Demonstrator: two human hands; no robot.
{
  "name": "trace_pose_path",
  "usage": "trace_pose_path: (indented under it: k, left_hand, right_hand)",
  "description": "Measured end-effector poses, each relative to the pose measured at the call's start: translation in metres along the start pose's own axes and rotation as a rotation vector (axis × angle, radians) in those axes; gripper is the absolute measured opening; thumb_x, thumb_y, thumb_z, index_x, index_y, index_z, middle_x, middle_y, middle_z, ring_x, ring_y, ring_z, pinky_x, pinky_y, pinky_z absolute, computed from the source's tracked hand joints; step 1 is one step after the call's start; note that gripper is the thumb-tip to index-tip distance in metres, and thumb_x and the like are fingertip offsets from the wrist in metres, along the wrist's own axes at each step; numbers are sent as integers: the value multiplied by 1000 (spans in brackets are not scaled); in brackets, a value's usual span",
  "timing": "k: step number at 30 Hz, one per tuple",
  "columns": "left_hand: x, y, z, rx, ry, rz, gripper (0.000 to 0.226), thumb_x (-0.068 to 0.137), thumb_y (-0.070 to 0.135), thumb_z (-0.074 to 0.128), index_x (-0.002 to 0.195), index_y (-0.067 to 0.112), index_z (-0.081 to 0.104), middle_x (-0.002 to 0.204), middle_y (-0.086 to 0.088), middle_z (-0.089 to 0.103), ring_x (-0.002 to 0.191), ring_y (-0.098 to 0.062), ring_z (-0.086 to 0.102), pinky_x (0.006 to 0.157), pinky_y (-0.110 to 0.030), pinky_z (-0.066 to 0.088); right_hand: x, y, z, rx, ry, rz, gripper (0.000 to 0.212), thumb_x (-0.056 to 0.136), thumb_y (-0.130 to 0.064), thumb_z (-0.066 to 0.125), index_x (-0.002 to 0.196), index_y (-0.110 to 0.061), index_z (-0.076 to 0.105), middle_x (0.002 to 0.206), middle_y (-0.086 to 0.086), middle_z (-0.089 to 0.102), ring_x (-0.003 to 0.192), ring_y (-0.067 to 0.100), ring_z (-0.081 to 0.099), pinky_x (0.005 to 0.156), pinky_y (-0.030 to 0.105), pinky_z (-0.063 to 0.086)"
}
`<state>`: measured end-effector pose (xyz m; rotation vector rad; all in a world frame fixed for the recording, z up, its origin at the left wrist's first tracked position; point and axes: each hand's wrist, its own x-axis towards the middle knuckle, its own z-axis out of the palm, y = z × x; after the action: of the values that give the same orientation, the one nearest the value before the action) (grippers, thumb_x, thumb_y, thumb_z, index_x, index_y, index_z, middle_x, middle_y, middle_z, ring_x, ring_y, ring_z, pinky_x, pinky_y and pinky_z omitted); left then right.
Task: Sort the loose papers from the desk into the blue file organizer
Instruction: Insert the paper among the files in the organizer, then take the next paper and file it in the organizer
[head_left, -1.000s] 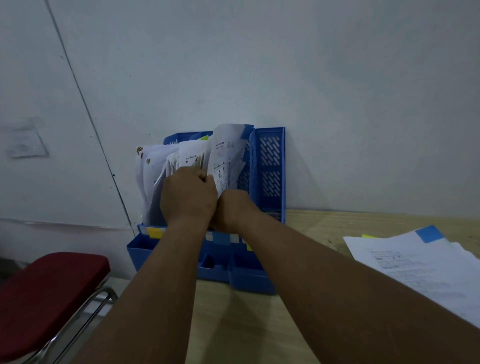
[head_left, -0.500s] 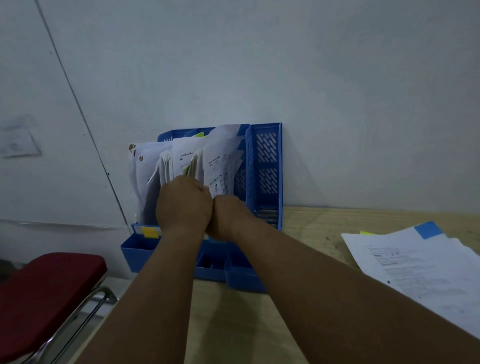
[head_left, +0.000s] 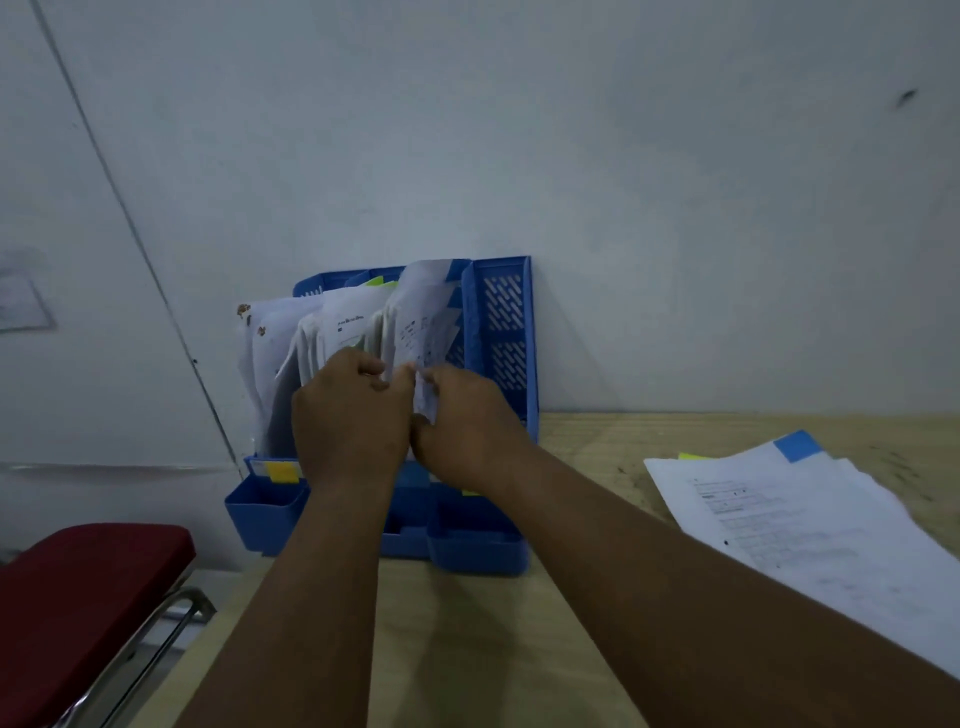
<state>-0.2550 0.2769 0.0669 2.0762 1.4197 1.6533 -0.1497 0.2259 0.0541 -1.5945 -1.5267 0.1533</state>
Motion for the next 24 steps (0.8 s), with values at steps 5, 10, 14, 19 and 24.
trace_pose_path:
  k: [5, 10, 14, 19, 24]
  left_hand:
    - [-49, 27, -1, -139, -68, 108, 22, 91, 42, 71, 81, 24, 67, 67, 17, 59, 62, 4, 56, 55, -11, 38]
    - [-108, 59, 18, -213, -255, 112, 17, 91, 40, 69, 77, 31, 67, 67, 19, 61, 65, 6, 59, 57, -7, 39]
    - [-151, 83, 46, -254, -534, 4, 7, 87, 36, 72, 90, 30, 71, 80, 16, 67, 74, 4, 61, 65, -16, 49]
    - [-195, 101, 82, -205, -746, -88, 16, 86, 38, 72, 100, 29, 71, 97, 13, 68, 88, -7, 63, 83, -31, 57]
    - [-213, 97, 101, -160, -733, -89, 12, 90, 27, 64, 97, 31, 72, 97, 15, 68, 93, -10, 63, 77, -23, 43]
  right_hand:
    - [-55, 19, -52, -133, 93, 71, 40, 92, -29, 63, 130, -17, 58, 127, 1, 59, 112, 13, 56, 96, 26, 46]
    - [-125, 60, -108, -274, 172, 257, 40, 88, -38, 66, 126, -28, 61, 130, -9, 59, 119, 9, 53, 98, 20, 37]
    - [-172, 87, -150, -298, 134, 496, 40, 86, -42, 69, 124, -31, 62, 130, -12, 59, 115, 9, 55, 90, 21, 37]
    - [-204, 118, -166, -286, 123, 625, 42, 83, -46, 74, 121, -31, 63, 135, -9, 59, 121, 12, 54, 96, 22, 37]
    - [-219, 134, -163, -225, 114, 617, 54, 73, -54, 80, 118, -28, 65, 126, -8, 61, 112, 9, 55, 88, 20, 40]
